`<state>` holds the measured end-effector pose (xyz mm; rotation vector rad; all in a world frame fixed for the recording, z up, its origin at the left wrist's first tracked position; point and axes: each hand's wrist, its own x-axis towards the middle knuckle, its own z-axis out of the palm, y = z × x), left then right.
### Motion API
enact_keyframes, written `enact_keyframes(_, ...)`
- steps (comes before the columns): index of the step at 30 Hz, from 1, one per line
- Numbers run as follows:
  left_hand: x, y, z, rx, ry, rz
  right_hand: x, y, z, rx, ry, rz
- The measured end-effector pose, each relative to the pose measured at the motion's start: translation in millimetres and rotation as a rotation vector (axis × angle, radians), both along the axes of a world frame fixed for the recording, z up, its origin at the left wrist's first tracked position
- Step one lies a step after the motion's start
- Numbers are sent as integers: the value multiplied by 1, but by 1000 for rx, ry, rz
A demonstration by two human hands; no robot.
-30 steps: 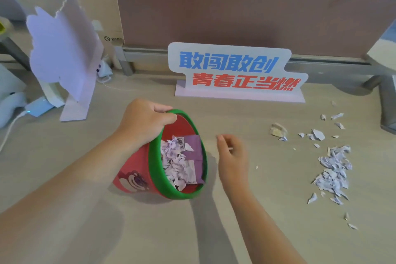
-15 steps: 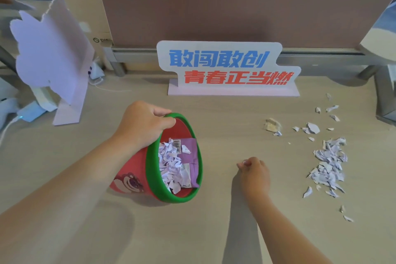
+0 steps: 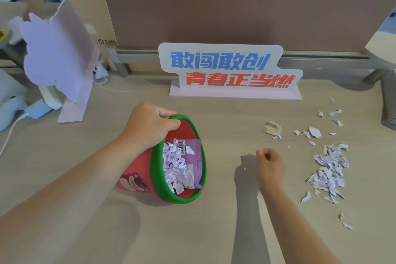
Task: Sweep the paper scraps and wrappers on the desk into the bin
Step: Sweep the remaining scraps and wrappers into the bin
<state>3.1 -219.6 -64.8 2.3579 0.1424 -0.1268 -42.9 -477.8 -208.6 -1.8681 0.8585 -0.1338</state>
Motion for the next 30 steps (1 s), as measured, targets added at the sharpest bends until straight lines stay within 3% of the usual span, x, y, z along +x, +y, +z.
enact_keyframes(4,4,-25,2,-89,-3,-1,-1,0,50,112,-204,114)
enact_keyframes(10,7,-73,2,-94,-4,-90,-21,25,75,-143,-143,872)
enact_keyframes(11,8,-78,2,-80,-3,-104,-22,21,70,-156,-159,856)
enact_keyframes(14,13,-89,4,-56,-5,-115,-17,-8,50,-147,-108,400)
enact_keyframes(15,14,-90,4,-56,-6,-108,-15,-16,38,-169,-45,335)
enact_keyframes(18,17,-94,3,-77,-10,-76,-15,-27,1,-212,148,602)
enact_keyframes(20,17,-96,3,-88,-6,-47,-15,-24,-15,-259,151,747)
enact_keyframes(30,13,-95,8,-139,3,64,-11,-29,-37,-384,113,869)
